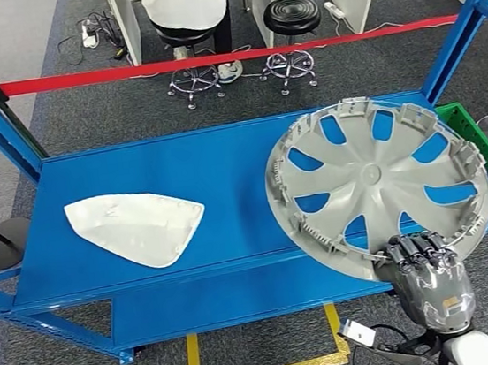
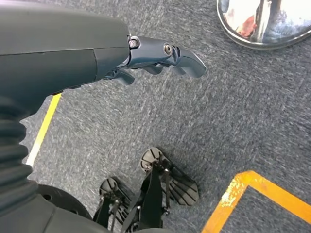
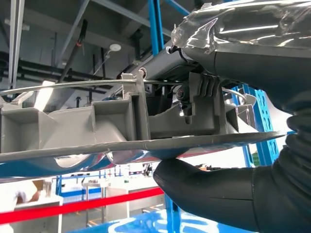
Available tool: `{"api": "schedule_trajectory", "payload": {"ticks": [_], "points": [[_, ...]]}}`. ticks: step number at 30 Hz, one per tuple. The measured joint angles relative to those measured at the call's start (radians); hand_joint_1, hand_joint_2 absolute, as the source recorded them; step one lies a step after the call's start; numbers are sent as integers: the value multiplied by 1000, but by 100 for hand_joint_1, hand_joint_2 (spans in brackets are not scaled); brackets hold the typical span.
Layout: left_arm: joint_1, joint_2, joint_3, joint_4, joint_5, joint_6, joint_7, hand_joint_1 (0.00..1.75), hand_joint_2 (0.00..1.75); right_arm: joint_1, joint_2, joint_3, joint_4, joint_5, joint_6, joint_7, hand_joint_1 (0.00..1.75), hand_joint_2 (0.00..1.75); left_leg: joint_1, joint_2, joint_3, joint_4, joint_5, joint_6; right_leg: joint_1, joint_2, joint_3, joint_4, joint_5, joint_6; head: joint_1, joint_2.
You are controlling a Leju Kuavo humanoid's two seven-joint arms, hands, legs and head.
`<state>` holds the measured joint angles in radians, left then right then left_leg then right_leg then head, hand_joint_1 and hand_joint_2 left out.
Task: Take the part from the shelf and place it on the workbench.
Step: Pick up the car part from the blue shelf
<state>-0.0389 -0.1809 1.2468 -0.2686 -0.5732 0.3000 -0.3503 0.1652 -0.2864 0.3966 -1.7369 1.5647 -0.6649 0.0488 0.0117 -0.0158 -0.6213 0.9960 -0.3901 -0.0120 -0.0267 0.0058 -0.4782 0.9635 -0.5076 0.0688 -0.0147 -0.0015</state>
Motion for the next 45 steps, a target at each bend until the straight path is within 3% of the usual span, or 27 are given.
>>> {"api": "schedule_trajectory", "payload": {"ticks": [7, 12, 14, 16, 17, 18, 19, 20, 21, 23, 25, 27, 29, 32, 33, 34, 36, 38, 39, 40, 42, 43, 45], "points": [[-4, 24, 15, 0, -8, 14, 23, 0, 175, -85, 22, 1, 32, -186, 3, -57, 175, 175, -9, 0, 0, 1, -3, 6, -9, 2, 1, 0, 0, 7, 0, 0], [-4, 35, 21, 0, -44, 24, 62, 0, 175, -162, 51, 11, 76, -268, 22, -90, 175, 175, -16, 1, 2, -3, 1, 26, -19, 0, 5, 3, -4, 23, 0, 0], [-6, 39, 20, 0, -64, 28, 74, 0, 175, -192, 61, 17, 103, -301, 25, -104, 175, 175, -12, 3, 3, -10, 6, 35, -18, -1, -25, 66, -44, 21, 2, 0], [-6, 44, 19, 0, -80, 29, 67, 0, 175, -211, 66, 23, 131, -329, 29, -120, 175, 175, -13, 4, 3, -11, 6, 38, -12, -1, -92, 206, -109, 17, 5, 0], [-5, 46, 19, 0, -86, 28, 60, 0, 175, -215, 67, 26, 143, -338, 33, -127, 175, 175, -14, 4, 3, -11, 6, 38, -10, -1, -124, 271, -130, 16, 5, 0], [-4, 47, 19, 0, -91, 27, 52, 0, 175, -218, 67, 29, 153, -342, 37, -133, 175, 175, -15, 3, 3, -11, 7, 38, -8, -1, -144, 306, -130, 15, 5, 0], [-3, 49, 17, 0, -96, 25, 44, 0, 175, -219, 67, 32, 160, -343, 42, -138, 175, 175, -15, 3, 3, -10, 7, 37, -7, -1, -146, 303, -111, 13, 5, 0], [-2, 50, 16, 0, -101, 24, 38, 0, 175, -220, 67, 36, 166, -344, 45, -142, 175, 175, -14, 2, 3, -9, 8, 35, -7, -1, -128, 259, -75, 12, 5, 0], [-1, 52, 14, 0, -105, 22, 34, 0, 175, -221, 67, 39, 170, -345, 46, -145, 175, 175, -13, 1, 2, -6, 8, 31, -7, -1, -99, 191, -38, 10, 6, 0], [0, 57, 11, 0, -109, 20, 30, 0, 175, -225, 67, 46, 175, -347, 48, -148, 175, 175, -15, -2, -3, 0, 12, 19, -5, 1, -48, 83, 6, 7, 6, 0], [2, 62, 10, 0, -110, 19, 30, 0, 175, -230, 67, 51, 177, -346, 47, -150, 175, 175, -17, -3, -10, 2, 21, 3, -2, 5, -43, 61, 11, -5, 6, 0], [5, 65, 10, 0, -114, 20, 35, 0, 175, -232, 67, 53, 177, -341, 46, -148, 175, 175, -14, -2, -16, 2, 26, -10, -1, 7, -56, 61, 20, -24, 6, 0], [6, 68, 9, 0, -120, 20, 43, 0, 175, -232, 67, 54, 176, -338, 45, -145, 175, 175, -11, 1, -35, 43, -20, -21, -2, 9, -70, 59, 35, -44, 5, 0], [5, 71, 7, 0, -127, 20, 48, 0, 175, -231, 67, 54, 175, -336, 43, -142, 175, 175, -9, 3, -96, 226, -147, -31, -2, 16, -99, 59, 58, -55, 3, 0], [5, 72, 6, 0, -128, 20, 49, 0, 175, -230, 67, 54, 175, -336, 43, -142, 175, 175, -9, 3, -104, 270, -165, -33, -2, 21, -110, 60, 66, -54, 3, 0], [5, 73, 6, 0, -128, 20, 50, 0, 175, -229, 67, 54, 175, -335, 43, -142, 175, 175, -8, 3, -96, 280, -163, -33, -2, 26, -119, 60, 73, -52, 3, 0], [4, 74, 4, 0, -128, 20, 51, 0, 175, -228, 67, 55, 175, -335, 43, -142, 175, 175, -5, -4, -20, 188, -119, -31, -3, 42, -137, 61, 88, -45, 3, 0], [3, 76, 4, 0, -129, 20, 52, 0, 175, -229, 67, 54, 174, -335, 43, -142, 175, 175, 1, -41, 71, 55, -94, -26, -2, 58, -152, 62, 101, -32, 4, 0], [3, 76, 3, 0, -129, 20, 52, 0, 175, -230, 66, 54, 173, -335, 42, -142, 175, 175, 3, -56, 94, 17, -94, -23, -2, 66, -157, 62, 108, -25, 4, 0], [4, 76, 3, 0, -130, 21, 53, 0, 175, -229, 66, 54, 171, -336, 39, -142, 175, 175, 2, -64, 102, 3, -98, -19, -2, 74, -161, 60, 115, -18, 4, 0], [4, 75, 3, 0, -131, 22, 53, 0, 175, -211, 63, 50, 160, -336, 26, -140, 175, 175, 0, -44, 95, 0, -89, -6, -4, 85, -166, 54, 127, -2, 3, 0], [3, 74, 3, 0, -132, 24, 50, 0, 175, -194, 59, 45, 150, -336, 16, -140, 175, 175, -1, -33, 91, -1, -83, 4, -5, 75, -171, 60, 118, 3, 5, 0], [5, 72, 3, 0, -132, 26, 35, 0, 175, -152, 47, 30, 116, -339, 1, -143, 175, 175, -1, -11, 79, -6, -68, 22, -2, 35, -198, 128, 51, 7, 13, 0]]}}
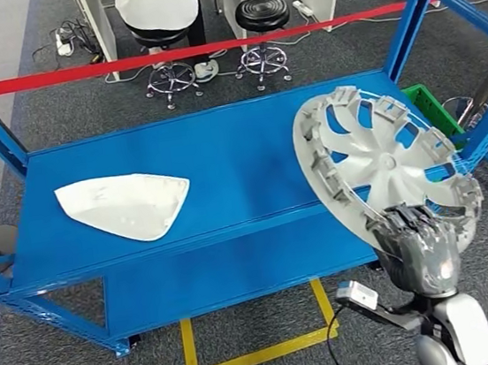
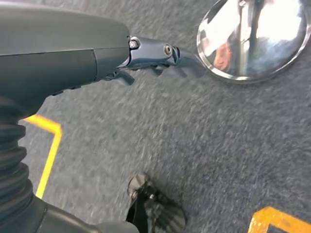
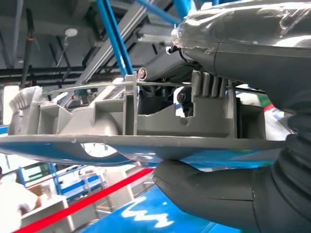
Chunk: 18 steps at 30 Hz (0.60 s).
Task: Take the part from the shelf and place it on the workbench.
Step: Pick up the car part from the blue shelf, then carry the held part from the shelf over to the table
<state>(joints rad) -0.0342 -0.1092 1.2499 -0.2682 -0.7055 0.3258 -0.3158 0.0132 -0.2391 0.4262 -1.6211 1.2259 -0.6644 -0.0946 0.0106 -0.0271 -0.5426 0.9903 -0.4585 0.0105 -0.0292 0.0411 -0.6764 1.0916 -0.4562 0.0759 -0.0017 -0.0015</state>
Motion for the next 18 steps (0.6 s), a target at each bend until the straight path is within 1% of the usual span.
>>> {"api": "schedule_trajectory", "payload": {"ticks": [1, 2, 3, 4, 5, 6, 7, 8, 9, 10, 11, 12, 13, 14, 15, 16, 17, 18], "points": [[2, -1, 0, 0, 0, 1, -9, 0, 175, 20, -5, -10, -20, -2, -4, -4, 175, 175, -3, 10, -8, 0, 6, 5, 2, -17, -20, 63, -48, 1, 4, 0], [4, -1, 0, 0, 1, 1, -17, 0, 175, 39, -9, -23, -40, -4, -7, -9, 175, 175, -6, 23, -18, 1, 13, 9, 2, -26, -38, 131, -89, 2, 7, 0], [6, -2, 1, 0, 1, 2, -22, 0, 175, 58, -12, -35, -58, -5, -10, -15, 175, 175, -10, 35, -27, 1, 20, 10, 3, -30, -46, 184, -110, 3, 8, 0], [6, -3, 1, 0, 1, 2, -26, 0, 175, 74, -13, -47, -74, -5, -12, -23, 175, 175, -12, 48, -37, 2, 27, 11, 4, -32, -40, 209, -109, 3, 8, 0], [6, -4, 1, 0, 0, 2, -28, 0, 175, 88, -14, -59, -88, -5, -13, -30, 175, 175, -14, 60, -46, 3, 34, 10, 5, -35, -16, 198, -90, 2, 8, 0], [6, -5, 2, 0, 0, 2, -29, 0, 175, 98, -15, -69, -100, -4, -13, -36, 175, 175, -15, 72, -54, 4, 40, 8, 8, -42, 26, 152, -63, 0, 8, 0], [5, -5, 3, 0, 0, 3, -29, 0, 175, 105, -15, -78, -110, -4, -13, -41, 175, 175, -16, 84, -60, 5, 45, 5, 10, -61, 79, 83, -48, -2, 8, 0], [5, -5, 4, 0, 0, 5, -27, 0, 175, 108, -14, -84, -119, -3, -13, -44, 175, 175, -18, 96, -64, 6, 50, 1, 15, -80, 131, 8, -43, -6, 8, 0], [5, -5, 5, 0, -1, 7, -24, 0, 175, 110, -14, -90, -126, -2, -13, -45, 175, 175, -21, 106, -67, 7, 57, -3, 20, -96, 167, -48, -44, -10, 6, 0], [4, -4, 6, 0, -4, 9, -19, 0, 175, 112, -14, -94, -131, 1, -15, -46, 175, 175, -22, 116, -68, 7, 64, -8, 24, -104, 183, -81, -50, -16, 5, 0], [4, -4, 7, 0, -8, 12, -13, 0, 175, 114, -14, -98, -135, 4, -16, -47, 175, 175, -22, 127, -68, 6, 71, -13, 27, -98, 181, -92, -48, -24, 4, 0], [3, -3, 8, 0, -14, 14, -7, 0, 175, 117, -13, -102, -138, 7, -17, -48, 175, 175, -21, 134, -70, 6, 76, -18, 27, -88, 170, -91, -40, -34, 3, 0], [4, -1, 9, 0, -20, 16, -2, 0, 175, 120, -12, -105, -142, 10, -18, -49, 175, 175, -19, 128, -74, 9, 69, -25, 26, -79, 161, -92, -31, -43, 4, 0], [5, -1, 9, 0, -26, 18, 2, 0, 175, 124, -11, -108, -147, 12, -18, -50, 175, 175, -18, 110, -81, 26, 43, -32, 23, -70, 151, -93, -19, -53, 4, 0], [7, -1, 9, 0, -33, 20, 6, 0, 175, 128, -9, -111, -153, 13, -18, -52, 175, 175, -16, 85, -93, 61, 0, -38, 21, -60, 139, -95, -6, -61, 2, 0], [9, 0, 9, 0, -41, 22, 9, 0, 175, 133, -8, -115, -159, 14, -18, -52, 175, 175, -14, 59, -108, 115, -55, -43, 20, -50, 124, -95, 8, -65, 0, 0], [11, -1, 9, 0, -49, 26, 11, 0, 175, 140, -6, -120, -165, 14, -18, -53, 175, 175, -13, 43, -123, 179, -103, -46, 19, -39, 107, -94, 21, -68, -3, 0], [12, 0, 9, 0, -58, 30, 12, 0, 175, 149, -4, -126, -171, 14, -18, -53, 175, 175, -13, 36, -133, 235, -131, -47, 19, -28, 90, -94, 34, -68, -5, 0]]}}
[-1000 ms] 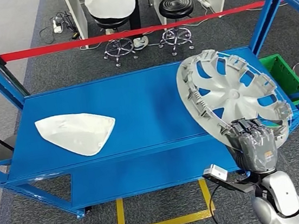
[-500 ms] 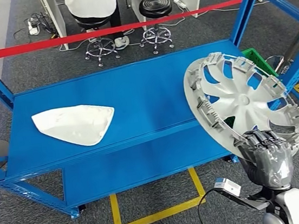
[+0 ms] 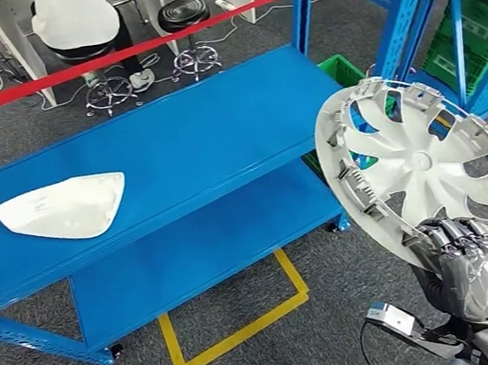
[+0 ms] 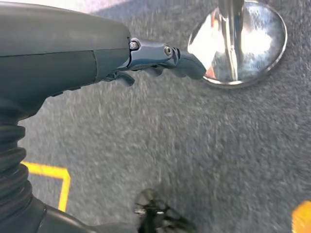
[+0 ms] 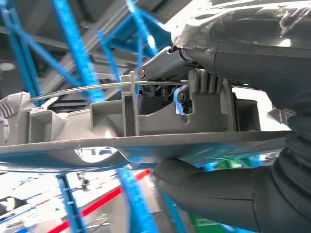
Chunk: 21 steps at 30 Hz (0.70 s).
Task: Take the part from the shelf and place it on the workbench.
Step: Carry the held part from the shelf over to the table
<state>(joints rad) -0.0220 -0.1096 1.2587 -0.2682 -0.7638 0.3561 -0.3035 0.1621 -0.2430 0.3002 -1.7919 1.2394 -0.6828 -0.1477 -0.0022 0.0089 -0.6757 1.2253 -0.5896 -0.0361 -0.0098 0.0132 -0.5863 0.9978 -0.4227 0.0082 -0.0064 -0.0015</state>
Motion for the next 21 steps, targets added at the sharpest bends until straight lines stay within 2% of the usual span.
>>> {"api": "schedule_trajectory", "payload": {"ticks": [1, 2, 3, 4, 5, 6, 7, 8, 9, 10, 11, 12, 14, 15, 16, 17, 18, 19, 20, 21], "points": [[1, 0, 0, 0, -8, 5, 1, 0, 175, 11, 2, -7, -6, 0, 0, 0, 175, 175, 0, -3, 2, 33, -4, 1, 0, 11, -17, 0, 13, 1, -1, 0], [1, 0, -1, 0, -15, 9, 1, 0, 175, 21, 3, -14, -11, -1, 0, -1, 175, 175, 0, -6, 19, 35, 14, 3, 0, 22, -33, 1, 26, 2, -1, 0], [1, 0, -1, 0, -20, 12, 1, 0, 175, 29, 5, -21, -16, -2, 0, -1, 175, 175, 0, -10, 51, 4, 42, 6, 0, 35, -50, 1, 40, 5, -1, 0], [0, 0, -3, 0, -25, 14, -1, 0, 175, 37, 6, -27, -21, -4, 0, -2, 175, 175, 1, -25, 98, -53, 67, 11, -1, 47, -64, 1, 53, 8, -1, 0], [0, 0, -4, 0, -30, 17, -4, 0, 175, 42, 8, -33, -27, -6, 0, -4, 175, 175, 1, -47, 150, -125, 75, 17, -1, 58, -77, 2, 65, 13, -1, 0], [0, -1, -6, 0, -36, 20, -8, 0, 175, 48, 11, -39, -33, -8, 0, -7, 175, 175, 2, -67, 193, -189, 71, 23, -1, 69, -87, 2, 78, 18, -1, 0], [0, -3, -7, 0, -41, 23, -12, 0, 175, 54, 14, -46, -39, -12, 0, -10, 175, 175, 1, -82, 220, -234, 61, 28, -1, 79, -94, 0, 91, 24, -1, 0], [0, -4, -8, 0, -46, 25, -16, 0, 175, 60, 17, -54, -43, -15, 0, -13, 175, 175, -1, -83, 231, -257, 55, 34, -2, 88, -98, -4, 104, 31, -1, 0], [0, -7, -8, 0, -51, 27, -18, 0, 175, 67, 20, -61, -46, -19, 0, -16, 175, 175, -1, -73, 227, -261, 60, 39, -3, 99, -101, -11, 119, 39, -2, 0], [0, -8, -8, 0, -56, 28, -19, 0, 175, 75, 23, -68, -49, -23, 0, -20, 175, 175, -1, -60, 219, -262, 69, 46, -4, 98, -106, -14, 122, 45, -2, 0], [1, -10, -9, 0, -62, 29, -19, 0, 175, 81, 25, -75, -51, -29, 0, -26, 175, 175, -1, -46, 209, -263, 81, 55, -3, 83, -115, -3, 104, 50, 2, 0], [3, -12, -9, 0, -67, 29, -18, 0, 175, 86, 29, -81, -53, -35, 0, -32, 175, 175, 1, -32, 198, -265, 93, 62, -2, 61, -128, 26, 64, 54, 7, 0], [8, -12, -9, 0, -80, 30, -12, 0, 175, 90, 38, -93, -54, -50, 0, -44, 175, 175, -2, -4, 173, -264, 116, 71, -2, 11, -156, 147, -50, 62, 15, 0], [10, -12, -9, 0, -86, 30, -6, 0, 175, 92, 43, -98, -54, -59, 0, -49, 175, 175, -3, 10, 159, -263, 127, 71, -4, 0, -166, 220, -90, 65, 16, 0], [11, -12, -9, 0, -92, 31, 0, 0, 175, 95, 47, -102, -54, -67, 0, -52, 175, 175, -4, 25, 145, -262, 138, 71, -6, -5, -168, 277, -105, 69, 16, 0], [11, -12, -9, 0, -97, 31, 6, 0, 175, 98, 50, -106, -54, -74, 0, -53, 175, 175, -5, 39, 130, -260, 149, 69, -7, -8, -155, 307, -95, 72, 16, 0], [11, -13, -9, 0, -102, 31, 11, 0, 175, 100, 52, -108, -54, -81, 0, -52, 175, 175, -5, 52, 115, -258, 159, 66, -9, -11, -125, 300, -70, 74, 16, 0], [11, -13, -9, 0, -108, 31, 15, 0, 175, 101, 53, -109, -54, -85, 0, -48, 175, 175, -5, 65, 102, -256, 168, 62, -11, -19, -78, 258, -45, 76, 16, 0], [11, -12, -9, -1, -115, 31, 18, 0, 175, 101, 54, -110, -54, -88, 0, -43, 175, 175, -6, 75, 92, -253, 177, 57, -12, -38, -13, 189, -38, 78, 17, 0], [11, -12, -9, -1, -124, 30, 19, 0, 175, 101, 55, -110, -55, -88, 0, -36, 175, 175, -8, 84, 84, -249, 183, 51, -11, -58, 52, 107, -49, 78, 16, 0]]}}
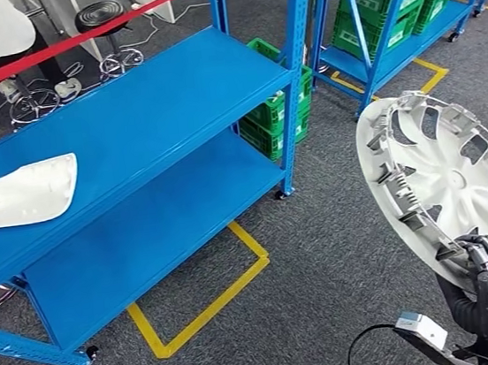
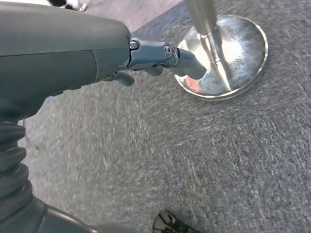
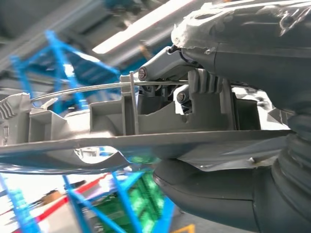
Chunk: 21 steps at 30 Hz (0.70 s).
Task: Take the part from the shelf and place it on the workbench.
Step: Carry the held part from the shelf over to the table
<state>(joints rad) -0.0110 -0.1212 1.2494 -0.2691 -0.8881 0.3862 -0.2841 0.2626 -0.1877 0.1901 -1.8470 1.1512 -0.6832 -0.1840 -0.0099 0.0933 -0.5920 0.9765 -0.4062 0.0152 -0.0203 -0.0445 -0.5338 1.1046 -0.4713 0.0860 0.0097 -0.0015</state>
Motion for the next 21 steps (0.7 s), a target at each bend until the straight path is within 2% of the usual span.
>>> {"api": "schedule_trajectory", "payload": {"ticks": [1, 2, 3, 4, 5, 6, 7, 8, 9, 10, 11, 12, 13, 14, 15, 16, 17, 18, 19, 20, 21], "points": [[0, 1, 0, 0, -9, 0, 0, 0, 175, 0, 1, 1, -1, 1, 0, 6, 175, 175, -2, 9, -5, 4, 8, -6, 2, -17, 45, -65, -17, -4, -2, 0], [0, 1, -1, -1, -17, -1, -1, 0, 175, 0, 2, 1, -3, 4, 0, 12, 175, 175, -2, 18, -9, 6, 17, -11, 6, -25, 69, -108, -32, -10, -3, 0], [0, 1, -1, -1, -24, -1, -4, 0, 175, 0, 2, 2, -5, 6, 0, 16, 175, 175, -1, 29, -12, 7, 26, -16, 11, -20, 68, -126, -35, -20, -4, 0], [0, 1, -1, -1, -29, -2, -6, 0, 175, 1, 2, 2, -7, 8, 0, 19, 175, 175, 1, 34, -16, 7, 32, -22, 12, -11, 53, -123, -27, -32, -6, 0], [1, 1, -1, -1, -31, -2, -8, 0, 175, 1, 2, 3, -8, 9, 0, 20, 175, 175, 5, 23, -22, 12, 22, -29, 12, 0, 41, -123, -17, -43, -5, 0], [3, 0, -1, -1, -33, -3, -10, 0, 175, -1, 2, 3, -10, 10, 0, 21, 175, 175, 7, -1, -30, 32, -9, -36, 12, 10, 28, -123, -4, -53, -6, 0], [5, -1, -1, -1, -34, -3, -12, 0, 175, -3, 2, 3, -12, 9, 0, 22, 175, 175, 9, -32, -43, 71, -56, -41, 11, 20, 14, -124, 11, -62, -7, 0], [7, -2, -1, -1, -34, -3, -18, 0, 175, -5, 3, 3, -14, 9, 0, 23, 175, 175, 10, -62, -58, 128, -113, -44, 12, 32, -2, -123, 26, -67, -9, 0], [9, -3, -1, -1, -34, -3, -26, 0, 175, -7, 3, 3, -16, 8, 0, 23, 175, 175, 9, -78, -72, 193, -160, -43, 13, 44, -21, -123, 41, -69, -11, 0], [9, -3, -1, -1, -33, -2, -37, 0, 175, -9, 4, 3, -17, 6, 0, 22, 175, 175, 8, -85, -79, 245, -184, -41, 16, 57, -39, -122, 55, -71, -12, 0], [9, -3, -1, -1, -31, 0, -48, 0, 175, -12, 6, 4, -19, 4, 0, 21, 175, 175, 6, -89, -75, 274, -185, -37, 17, 70, -58, -122, 70, -71, -12, 0], [7, -3, -1, -1, -28, 2, -57, 0, 175, -17, 8, 5, -21, 2, 0, 19, 175, 175, 4, -91, -56, 271, -164, -31, 19, 84, -77, -121, 85, -71, -12, 0], [5, -3, -1, -1, -25, 6, -62, 0, 175, -25, 12, 7, -21, 0, 0, 18, 175, 175, 1, -98, -20, 234, -135, -24, 19, 97, -94, -121, 100, -70, -12, 0], [3, -4, 0, -1, -23, 9, -64, 0, 175, -35, 17, 10, -22, -2, 0, 17, 175, 175, 0, -115, 29, 173, -112, -16, 19, 111, -110, -120, 114, -68, -12, 0], [1, -4, 0, -1, -22, 11, -65, 0, 175, -45, 23, 13, -22, -3, 0, 16, 175, 175, -2, -138, 83, 97, -105, -7, 20, 123, -125, -120, 128, -65, -12, 0], [-2, -5, 0, -1, -22, 14, -65, 0, 175, -53, 29, 16, -22, -4, 0, 16, 175, 175, -3, -158, 123, 35, -108, -2, 19, 133, -135, -120, 142, -62, -12, 0], [-3, -6, 1, -1, -22, 16, -62, 0, 175, -61, 34, 18, -22, -7, 0, 15, 175, 175, -4, -172, 147, -6, -116, 1, 18, 143, -142, -122, 156, -57, -13, 0], [-5, -7, 2, -1, -22, 20, -55, 0, 175, -66, 37, 22, -22, -15, 0, 13, 175, 175, -6, -172, 154, -25, -118, 2, 18, 152, -147, -126, 169, -50, -14, 0], [-7, -10, 3, -1, -22, 24, -41, 0, 175, -70, 41, 25, -22, -25, 0, 9, 175, 175, -4, -161, 147, -26, -110, 4, 15, 162, -151, -131, 183, -43, -15, 0], [-8, -11, 4, -1, -23, 28, -22, 0, 175, -75, 45, 30, -20, -38, 0, 4, 175, 175, -3, -149, 140, -28, -100, 8, 15, 159, -158, -130, 182, -38, -16, 0], [-10, -12, 5, -1, -24, 29, -2, 0, 175, -81, 50, 34, -17, -50, 0, -4, 175, 175, -2, -135, 131, -29, -89, 14, 16, 143, -169, -116, 161, -33, -14, 0]]}}
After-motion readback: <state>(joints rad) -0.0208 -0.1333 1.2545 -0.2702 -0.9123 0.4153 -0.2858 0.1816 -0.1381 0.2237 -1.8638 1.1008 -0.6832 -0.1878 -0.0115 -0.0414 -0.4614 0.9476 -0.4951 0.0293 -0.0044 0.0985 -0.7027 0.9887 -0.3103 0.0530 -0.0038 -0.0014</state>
